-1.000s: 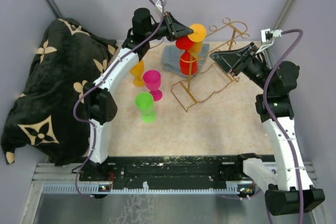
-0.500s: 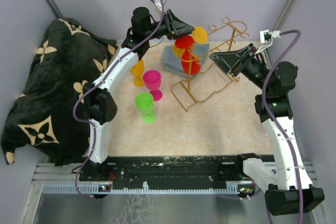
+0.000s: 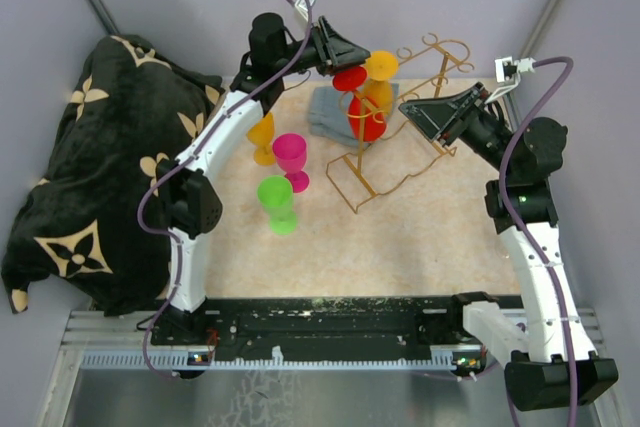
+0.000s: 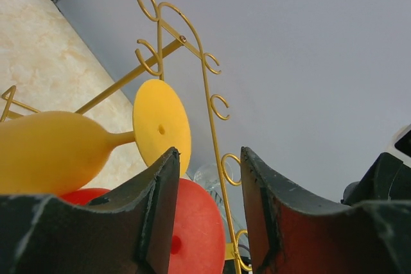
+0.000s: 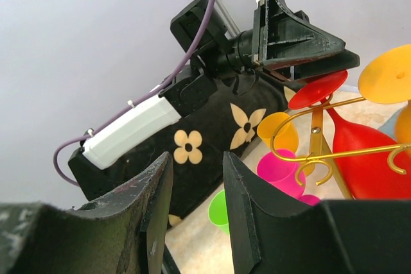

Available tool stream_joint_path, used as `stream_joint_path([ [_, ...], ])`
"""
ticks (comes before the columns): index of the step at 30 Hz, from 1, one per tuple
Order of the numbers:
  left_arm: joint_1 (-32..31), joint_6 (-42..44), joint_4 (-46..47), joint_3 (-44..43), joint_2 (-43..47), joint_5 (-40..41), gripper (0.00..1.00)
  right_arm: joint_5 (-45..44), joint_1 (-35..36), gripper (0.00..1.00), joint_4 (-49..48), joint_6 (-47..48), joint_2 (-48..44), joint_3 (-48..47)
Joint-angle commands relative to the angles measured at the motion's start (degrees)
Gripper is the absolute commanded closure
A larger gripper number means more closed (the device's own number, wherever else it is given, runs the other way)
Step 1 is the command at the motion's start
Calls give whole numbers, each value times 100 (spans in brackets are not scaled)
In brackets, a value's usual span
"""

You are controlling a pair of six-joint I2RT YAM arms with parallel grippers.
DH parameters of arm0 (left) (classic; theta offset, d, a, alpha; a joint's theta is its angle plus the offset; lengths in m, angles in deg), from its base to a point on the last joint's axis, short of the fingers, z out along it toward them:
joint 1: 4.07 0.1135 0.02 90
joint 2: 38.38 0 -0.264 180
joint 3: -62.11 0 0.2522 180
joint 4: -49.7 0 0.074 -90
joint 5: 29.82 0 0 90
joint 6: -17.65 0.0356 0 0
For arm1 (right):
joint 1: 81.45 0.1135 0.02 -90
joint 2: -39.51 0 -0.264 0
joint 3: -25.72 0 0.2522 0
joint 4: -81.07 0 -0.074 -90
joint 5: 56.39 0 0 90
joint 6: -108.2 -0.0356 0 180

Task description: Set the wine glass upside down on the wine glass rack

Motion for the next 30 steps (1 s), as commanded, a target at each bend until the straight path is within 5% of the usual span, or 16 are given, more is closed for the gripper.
stream_joint_path([
  [1, -56, 218, -204, 136, 228, 22, 51, -56, 10, 62, -265, 1, -100, 29],
  [18, -16, -11, 692, 253, 792, -100, 46, -161, 10, 62, 228, 282, -4, -217],
  [30, 0, 370, 808, 933, 1705, -282, 46, -1061, 11, 62, 2183, 1399, 4, -1062],
])
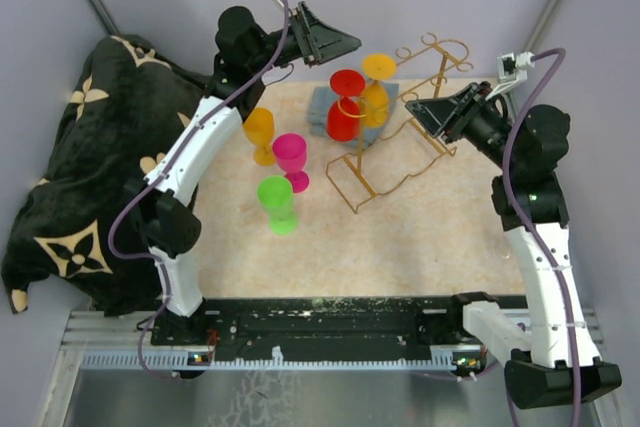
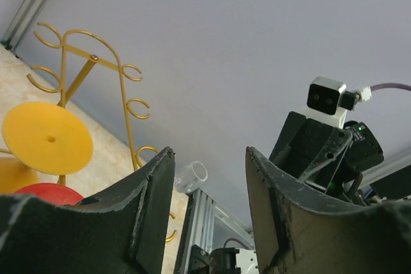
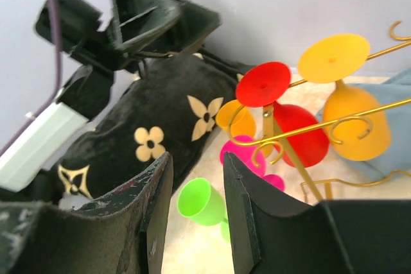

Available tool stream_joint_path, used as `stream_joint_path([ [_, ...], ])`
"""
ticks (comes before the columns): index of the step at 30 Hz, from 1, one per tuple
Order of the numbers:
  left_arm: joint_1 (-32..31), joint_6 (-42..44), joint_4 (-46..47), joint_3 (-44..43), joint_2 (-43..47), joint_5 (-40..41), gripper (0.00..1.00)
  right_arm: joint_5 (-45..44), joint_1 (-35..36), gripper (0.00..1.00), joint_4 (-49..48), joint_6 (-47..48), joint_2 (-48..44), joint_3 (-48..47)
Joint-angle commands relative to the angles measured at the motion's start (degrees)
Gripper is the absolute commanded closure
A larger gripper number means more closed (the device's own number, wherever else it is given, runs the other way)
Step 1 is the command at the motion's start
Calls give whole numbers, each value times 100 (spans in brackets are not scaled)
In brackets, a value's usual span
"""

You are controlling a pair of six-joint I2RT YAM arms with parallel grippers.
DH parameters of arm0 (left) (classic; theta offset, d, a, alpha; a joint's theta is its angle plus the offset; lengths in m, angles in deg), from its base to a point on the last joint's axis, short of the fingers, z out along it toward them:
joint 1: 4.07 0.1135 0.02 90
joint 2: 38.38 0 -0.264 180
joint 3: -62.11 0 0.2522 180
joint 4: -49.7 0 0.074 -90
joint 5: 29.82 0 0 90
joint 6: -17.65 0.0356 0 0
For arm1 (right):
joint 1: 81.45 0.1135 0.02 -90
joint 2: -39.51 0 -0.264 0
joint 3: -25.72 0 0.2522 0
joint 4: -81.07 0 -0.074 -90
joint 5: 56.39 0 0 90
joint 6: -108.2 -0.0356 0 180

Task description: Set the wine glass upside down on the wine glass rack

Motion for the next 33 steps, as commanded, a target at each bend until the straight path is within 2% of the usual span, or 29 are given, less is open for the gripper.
stream_joint_path([
  [1, 16, 491, 33, 368, 596, -104, 46, -649, 7, 62, 958, 690, -63, -601],
  [6, 76, 1242, -466, 1128, 1294, 117, 45, -1209, 5, 62, 1713, 1005, -147, -801],
  [17, 451, 2026, -800, 2750, 2554, 343, 44, -2447, 8, 62, 3261, 1512, -174, -1241],
  [25, 517, 2922, -1659, 3278, 3355, 928, 43, -4978, 8, 62, 5262, 1946, 581, -2309],
  [28, 552, 2994, -1661, 3547, 3535, 964, 41, -5380, 8, 62, 5651, 1946, 740, -2378],
  [33, 567, 2514, -985, 4211, 3649, 595, 40, -5853, 12, 62, 6005, 1910, 1036, -2108],
])
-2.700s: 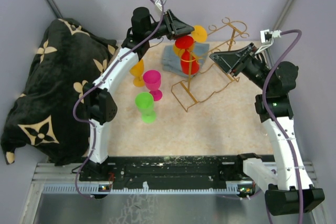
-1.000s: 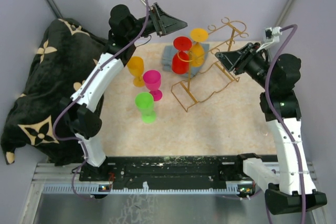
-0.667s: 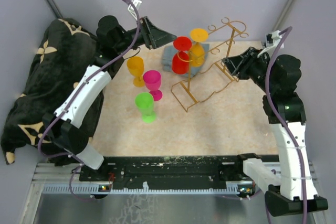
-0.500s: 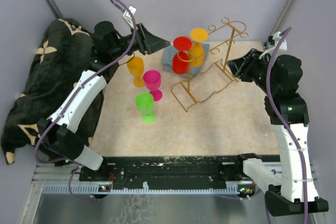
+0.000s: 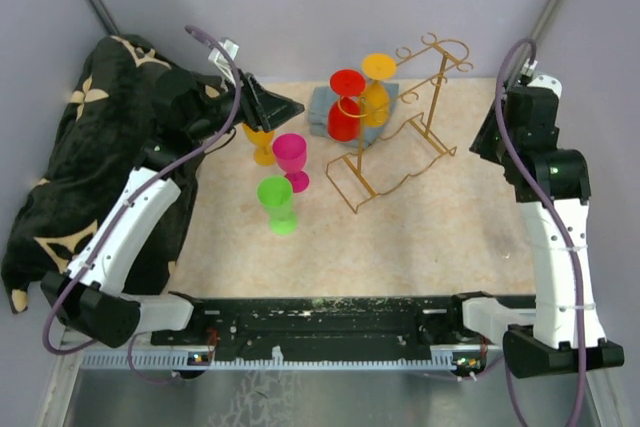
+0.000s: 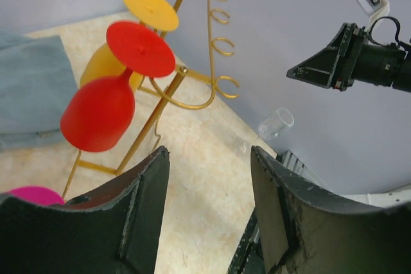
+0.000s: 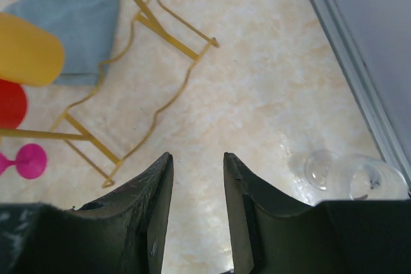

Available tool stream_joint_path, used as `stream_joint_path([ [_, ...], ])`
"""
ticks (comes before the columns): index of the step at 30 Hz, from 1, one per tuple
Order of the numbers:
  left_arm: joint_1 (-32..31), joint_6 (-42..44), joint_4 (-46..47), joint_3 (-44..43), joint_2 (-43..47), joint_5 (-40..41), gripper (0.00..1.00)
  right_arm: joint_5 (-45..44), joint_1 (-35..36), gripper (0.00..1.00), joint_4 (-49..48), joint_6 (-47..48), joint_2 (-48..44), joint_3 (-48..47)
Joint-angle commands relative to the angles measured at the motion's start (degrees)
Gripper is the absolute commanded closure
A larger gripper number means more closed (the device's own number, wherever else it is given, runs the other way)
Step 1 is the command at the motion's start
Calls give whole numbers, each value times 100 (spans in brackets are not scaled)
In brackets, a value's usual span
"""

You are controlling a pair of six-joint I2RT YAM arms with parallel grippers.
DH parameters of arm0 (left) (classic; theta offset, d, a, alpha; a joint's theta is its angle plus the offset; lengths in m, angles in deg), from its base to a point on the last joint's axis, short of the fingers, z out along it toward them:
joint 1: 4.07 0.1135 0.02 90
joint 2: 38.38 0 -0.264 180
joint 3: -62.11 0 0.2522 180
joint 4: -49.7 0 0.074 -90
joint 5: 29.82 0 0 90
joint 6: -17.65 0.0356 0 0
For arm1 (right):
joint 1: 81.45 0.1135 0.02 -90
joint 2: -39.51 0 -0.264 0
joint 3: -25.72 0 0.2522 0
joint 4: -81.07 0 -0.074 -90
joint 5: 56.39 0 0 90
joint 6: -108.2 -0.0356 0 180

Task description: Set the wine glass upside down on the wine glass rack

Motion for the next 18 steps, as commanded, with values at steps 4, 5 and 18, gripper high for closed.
stream_joint_path([
  [4, 43, -266, 487, 608, -26, -139, 41, -867, -238, 62, 554, -52, 334, 319],
  [5, 44, -273, 503, 600, -39, -145, 40, -723, -399, 62, 475, -70, 308, 406],
  [18, 31, -494, 472, 409, -259, -254, 41, -387, -1525, 62, -223, -122, 128, 1313],
])
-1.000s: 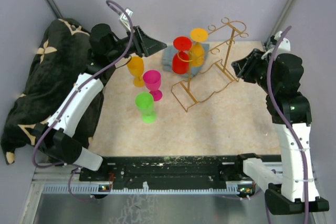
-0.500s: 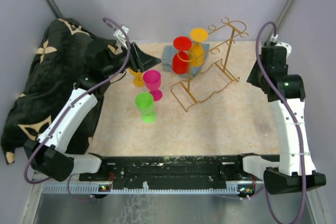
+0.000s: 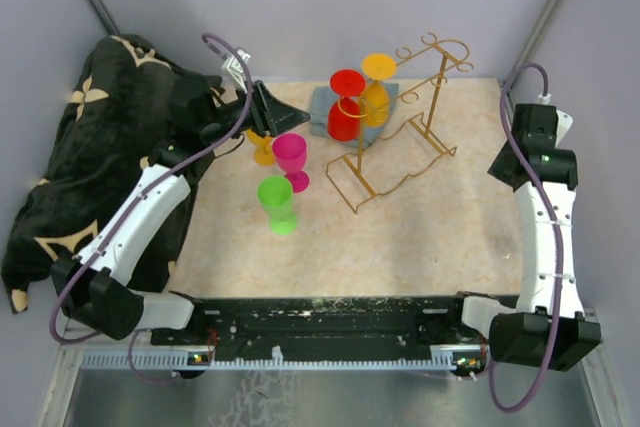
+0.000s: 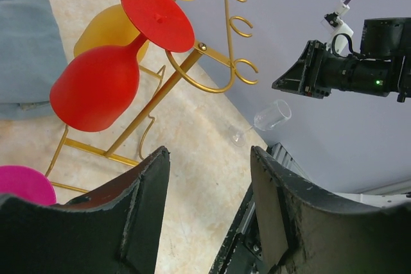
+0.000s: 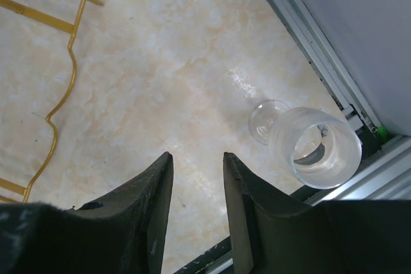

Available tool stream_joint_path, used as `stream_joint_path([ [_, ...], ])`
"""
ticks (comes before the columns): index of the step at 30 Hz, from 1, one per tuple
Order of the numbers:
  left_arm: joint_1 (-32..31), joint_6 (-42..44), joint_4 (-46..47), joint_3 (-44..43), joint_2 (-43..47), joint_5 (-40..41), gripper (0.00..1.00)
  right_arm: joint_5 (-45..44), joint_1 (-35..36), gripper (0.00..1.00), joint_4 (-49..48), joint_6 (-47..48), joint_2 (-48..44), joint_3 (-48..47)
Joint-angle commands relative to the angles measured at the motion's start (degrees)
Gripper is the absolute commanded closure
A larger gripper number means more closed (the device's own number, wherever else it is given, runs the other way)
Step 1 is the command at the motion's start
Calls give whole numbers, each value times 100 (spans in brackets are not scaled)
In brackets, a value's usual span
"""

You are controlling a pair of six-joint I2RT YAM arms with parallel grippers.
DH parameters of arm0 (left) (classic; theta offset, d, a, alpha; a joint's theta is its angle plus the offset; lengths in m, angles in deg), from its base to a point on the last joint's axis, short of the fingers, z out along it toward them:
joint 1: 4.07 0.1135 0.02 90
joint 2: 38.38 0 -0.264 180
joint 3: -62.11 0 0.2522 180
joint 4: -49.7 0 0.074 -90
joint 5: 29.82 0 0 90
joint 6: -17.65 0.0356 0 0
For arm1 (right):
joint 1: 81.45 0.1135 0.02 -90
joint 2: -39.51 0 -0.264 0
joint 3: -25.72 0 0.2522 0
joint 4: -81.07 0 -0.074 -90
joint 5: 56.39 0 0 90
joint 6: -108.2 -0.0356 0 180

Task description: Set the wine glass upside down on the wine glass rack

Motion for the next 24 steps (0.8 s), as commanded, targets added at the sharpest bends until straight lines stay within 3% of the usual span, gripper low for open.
stream_joint_path([
  [1, 20, -122, 156, -167, -102, -81, 41, 148, -354, 62, -471, -52, -186, 149],
  [8, -34, -10, -55, -218, -144, 113, 41, -166, -599, 62, -628, -9, -401, 636],
  [24, -241, -178, -131, -281, -190, 96, 41, -482, -1246, 62, -617, -137, -204, 788],
])
